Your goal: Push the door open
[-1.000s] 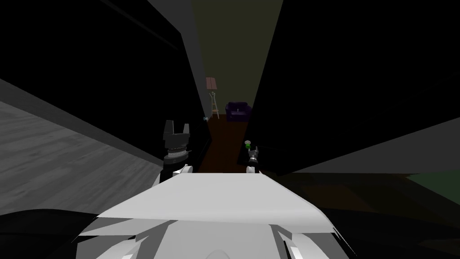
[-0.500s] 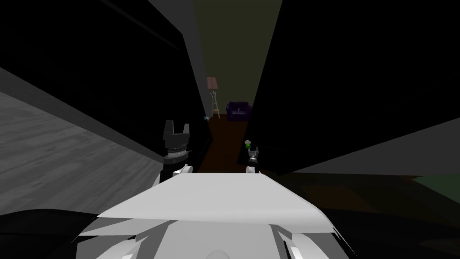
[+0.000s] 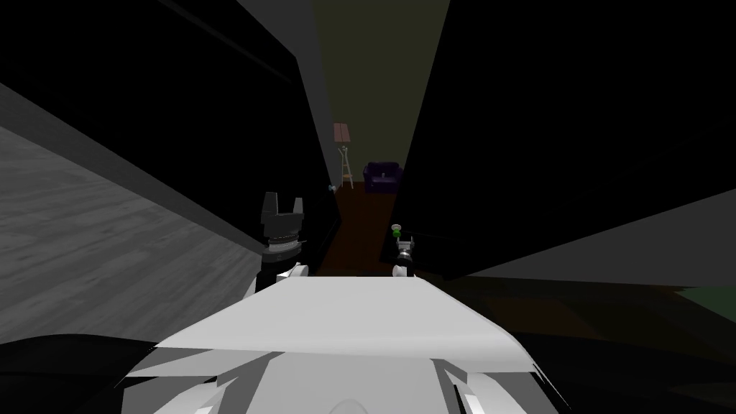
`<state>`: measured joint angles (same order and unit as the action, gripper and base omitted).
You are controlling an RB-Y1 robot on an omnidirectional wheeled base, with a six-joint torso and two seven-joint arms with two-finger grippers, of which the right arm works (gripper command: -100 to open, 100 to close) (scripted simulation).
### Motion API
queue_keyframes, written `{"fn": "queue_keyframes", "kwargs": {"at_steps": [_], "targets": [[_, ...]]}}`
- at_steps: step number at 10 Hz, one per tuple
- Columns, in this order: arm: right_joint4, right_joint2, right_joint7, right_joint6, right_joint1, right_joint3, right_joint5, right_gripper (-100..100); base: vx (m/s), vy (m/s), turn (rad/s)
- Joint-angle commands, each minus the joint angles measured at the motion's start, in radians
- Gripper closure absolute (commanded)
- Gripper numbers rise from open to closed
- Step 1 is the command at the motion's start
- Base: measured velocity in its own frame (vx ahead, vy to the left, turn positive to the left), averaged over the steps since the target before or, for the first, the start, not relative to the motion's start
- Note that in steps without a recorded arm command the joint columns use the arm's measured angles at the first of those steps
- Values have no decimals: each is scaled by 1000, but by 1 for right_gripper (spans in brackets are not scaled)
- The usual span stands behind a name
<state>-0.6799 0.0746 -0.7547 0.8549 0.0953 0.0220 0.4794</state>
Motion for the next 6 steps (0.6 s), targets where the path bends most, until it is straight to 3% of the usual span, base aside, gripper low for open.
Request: {"fn": "queue_keyframes", "kwargs": {"at_steps": [1, 6], "targets": [[-10, -25, -50, 8, 13, -28, 23, -100, -63, -10, 46], [-10, -33, -146, 11, 15, -42, 61, -100, -42, -5, 41]]}}
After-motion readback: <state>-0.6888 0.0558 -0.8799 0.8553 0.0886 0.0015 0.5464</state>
